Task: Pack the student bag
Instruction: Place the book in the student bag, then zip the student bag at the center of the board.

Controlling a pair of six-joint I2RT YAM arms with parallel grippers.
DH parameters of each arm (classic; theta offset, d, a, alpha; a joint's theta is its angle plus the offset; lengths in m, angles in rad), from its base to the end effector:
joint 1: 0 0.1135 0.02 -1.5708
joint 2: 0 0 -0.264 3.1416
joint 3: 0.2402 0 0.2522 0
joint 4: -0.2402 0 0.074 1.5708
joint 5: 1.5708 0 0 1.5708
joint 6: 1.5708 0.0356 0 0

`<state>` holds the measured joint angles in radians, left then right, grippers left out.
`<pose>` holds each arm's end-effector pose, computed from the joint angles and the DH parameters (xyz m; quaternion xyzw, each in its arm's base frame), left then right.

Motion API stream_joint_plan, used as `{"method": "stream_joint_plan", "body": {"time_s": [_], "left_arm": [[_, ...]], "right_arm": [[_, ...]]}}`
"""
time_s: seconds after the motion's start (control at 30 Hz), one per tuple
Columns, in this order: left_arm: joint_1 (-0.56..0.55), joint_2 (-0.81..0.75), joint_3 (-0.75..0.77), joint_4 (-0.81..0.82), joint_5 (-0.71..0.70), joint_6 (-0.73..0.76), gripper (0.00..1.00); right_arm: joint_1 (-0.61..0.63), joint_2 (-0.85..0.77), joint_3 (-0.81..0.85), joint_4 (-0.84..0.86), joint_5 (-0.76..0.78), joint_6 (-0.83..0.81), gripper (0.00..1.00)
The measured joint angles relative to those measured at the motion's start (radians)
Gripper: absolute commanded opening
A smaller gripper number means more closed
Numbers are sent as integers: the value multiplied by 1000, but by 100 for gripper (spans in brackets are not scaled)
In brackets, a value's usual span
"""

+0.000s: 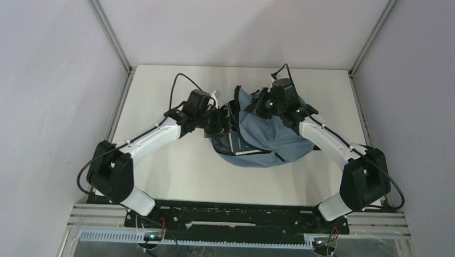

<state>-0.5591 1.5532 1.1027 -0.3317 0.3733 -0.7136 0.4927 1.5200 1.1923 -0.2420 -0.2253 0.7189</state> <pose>0.2797 -0.1903 0.2493 0.0011 0.9100 -0.3621 0.2018 0.3040 0.1723 0.2965 0.0448 0.8723 0.3526 0.3359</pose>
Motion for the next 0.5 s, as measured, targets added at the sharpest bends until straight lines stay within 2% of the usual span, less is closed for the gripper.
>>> {"method": "stream_joint_plan", "body": {"time_s": [0.17, 0.33, 0.37, 0.43, 0.47, 0.5], "left_arm": [[33, -94, 5, -113, -40, 76, 92], [134, -220, -28, -182, -140, 129, 91], [167, -265, -48, -189, -165, 132, 91], [232, -349, -78, -211, -219, 134, 90], [267, -391, -87, -226, -252, 131, 91], [295, -429, -89, -240, -294, 127, 90]], "right_arm": [[-6, 0, 0, -2, -5, -16, 0], [-2, 18, 0, 6, -28, -45, 1], [5, 32, 3, 10, -31, -48, 14], [19, 76, 11, 23, -48, -63, 51], [31, 106, 23, 21, -63, -76, 61], [47, 147, 51, 2, -79, -103, 66]]}}
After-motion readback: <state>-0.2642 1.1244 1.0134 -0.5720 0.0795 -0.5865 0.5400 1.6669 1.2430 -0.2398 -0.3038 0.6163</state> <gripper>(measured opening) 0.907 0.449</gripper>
